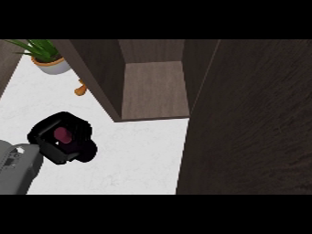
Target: Pick up the wine, place it into the cabinet and close the cabinet
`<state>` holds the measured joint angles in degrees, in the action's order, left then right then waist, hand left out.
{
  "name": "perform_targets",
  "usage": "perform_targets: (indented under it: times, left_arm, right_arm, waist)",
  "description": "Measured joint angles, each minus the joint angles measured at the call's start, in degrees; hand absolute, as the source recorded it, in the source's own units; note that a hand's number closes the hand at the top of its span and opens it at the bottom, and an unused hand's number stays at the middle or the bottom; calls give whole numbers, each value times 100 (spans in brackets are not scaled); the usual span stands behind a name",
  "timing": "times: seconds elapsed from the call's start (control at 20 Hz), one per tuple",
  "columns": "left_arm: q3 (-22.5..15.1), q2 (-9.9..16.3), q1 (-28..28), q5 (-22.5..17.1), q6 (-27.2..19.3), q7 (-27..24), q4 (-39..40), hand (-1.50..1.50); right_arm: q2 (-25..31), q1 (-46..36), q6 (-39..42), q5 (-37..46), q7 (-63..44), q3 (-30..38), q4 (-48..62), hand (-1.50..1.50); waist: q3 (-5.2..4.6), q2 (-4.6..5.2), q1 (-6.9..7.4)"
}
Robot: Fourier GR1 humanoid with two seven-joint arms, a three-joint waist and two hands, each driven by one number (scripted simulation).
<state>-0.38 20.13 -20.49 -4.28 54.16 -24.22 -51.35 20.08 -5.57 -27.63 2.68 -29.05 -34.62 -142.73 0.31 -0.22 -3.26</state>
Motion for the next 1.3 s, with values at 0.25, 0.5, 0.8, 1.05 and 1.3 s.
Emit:
perform_targets:
  times: [0.25,0.5,0.8,1.05,1.3]
  left_arm:
    - [680,-328,467,-344,-1451,-344,-259,150]
    - [1051,-916,1056,-423,-2650,-1042,-774,150]
    - [896,-1383,1530,-333,-3086,-1331,-1357,150]
    - [661,-1565,1833,-214,-3340,-1129,-1847,150]
    - [246,-1688,2192,-178,-3597,-812,-2382,150]
  right_arm:
    - [63,88,-108,-13,24,52,21,-150]
    - [175,200,-170,-19,93,66,-2,-150]
    - [306,364,-247,-6,163,-61,-37,-150]
    - [409,443,-318,8,253,-139,-63,-150]
    - [499,520,-394,21,361,-201,-74,-150]
  waist:
    - [28,-81,218]
    - [49,-123,272]
    - [63,-120,241]
    - [64,-106,233]
    - [50,-87,242]
